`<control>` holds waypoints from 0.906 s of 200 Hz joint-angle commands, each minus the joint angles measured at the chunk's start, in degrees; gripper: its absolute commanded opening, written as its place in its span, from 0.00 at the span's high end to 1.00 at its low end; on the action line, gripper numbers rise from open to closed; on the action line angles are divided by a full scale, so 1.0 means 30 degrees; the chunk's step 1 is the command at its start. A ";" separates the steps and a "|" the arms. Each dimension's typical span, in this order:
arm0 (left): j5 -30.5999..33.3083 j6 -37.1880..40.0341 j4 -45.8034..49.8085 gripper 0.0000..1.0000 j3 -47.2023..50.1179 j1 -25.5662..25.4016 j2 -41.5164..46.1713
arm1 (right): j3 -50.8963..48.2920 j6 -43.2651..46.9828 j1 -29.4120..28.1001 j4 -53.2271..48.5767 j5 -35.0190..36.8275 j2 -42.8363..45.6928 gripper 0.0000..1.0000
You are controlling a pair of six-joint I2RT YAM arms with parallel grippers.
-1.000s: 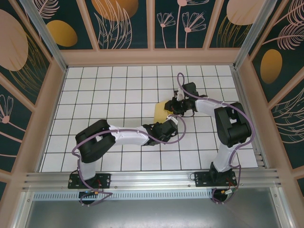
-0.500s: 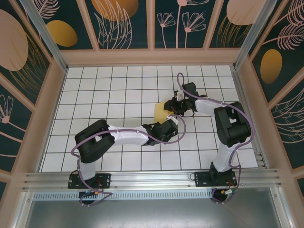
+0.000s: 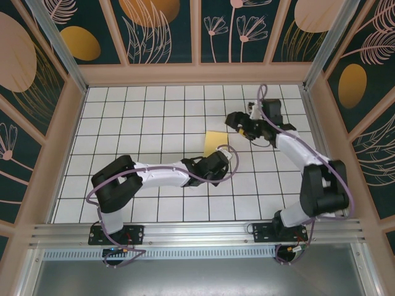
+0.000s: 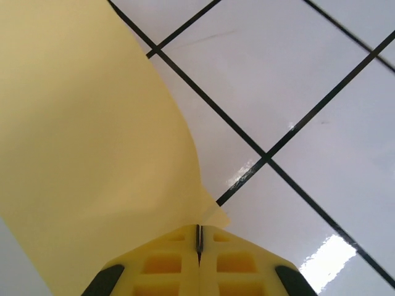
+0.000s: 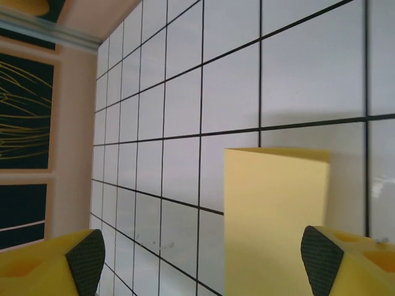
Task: Fold a paper plane with a square sheet of paper (fold left side to right side)
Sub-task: Fold the triangle a second time at the center of the table.
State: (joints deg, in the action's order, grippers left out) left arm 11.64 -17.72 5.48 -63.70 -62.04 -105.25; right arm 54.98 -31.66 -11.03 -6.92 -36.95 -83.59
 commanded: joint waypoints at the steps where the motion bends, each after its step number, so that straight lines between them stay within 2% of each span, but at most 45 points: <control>1: -0.1877 -0.1092 -0.0792 1.00 0.0652 0.0951 0.1107 | -0.2742 -0.0191 0.0555 0.0312 -0.0134 0.1778 0.26; 15: -0.2563 -0.1336 -0.1065 1.00 0.1129 0.1346 0.1474 | -0.4544 -0.0514 0.0553 0.1055 -0.0546 0.2713 0.46; 34: -0.3410 -0.1659 -0.1572 1.00 0.1831 0.1781 0.2050 | -0.7001 -0.1462 0.0472 0.3006 -0.1399 0.3515 0.66; 53: -0.4099 -0.1944 -0.2169 1.00 0.2368 0.2129 0.2220 | -0.8980 -0.2599 0.0062 0.5138 -0.1748 0.3891 0.81; 68: -0.4595 -0.2057 -0.2483 1.00 0.2542 0.2287 0.2240 | -0.9969 -0.3320 -0.0693 0.6582 -0.1677 0.3820 0.88; 105: -0.4926 -0.2239 -0.3143 1.00 0.3150 0.2401 0.2651 | -1.0228 -0.3929 -0.2625 0.7672 -0.0450 0.2488 0.97; 181: -0.5078 -0.2240 -0.2968 1.00 0.3411 0.2771 0.2807 | -0.8765 -0.3984 -0.4540 0.7391 0.0713 -0.1502 0.98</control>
State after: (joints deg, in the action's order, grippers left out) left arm -2.57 -23.83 -2.55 -54.30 -54.57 -98.37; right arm 26.15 -43.83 -23.68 14.87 -37.23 -86.08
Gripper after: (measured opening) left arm 0.060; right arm 0.064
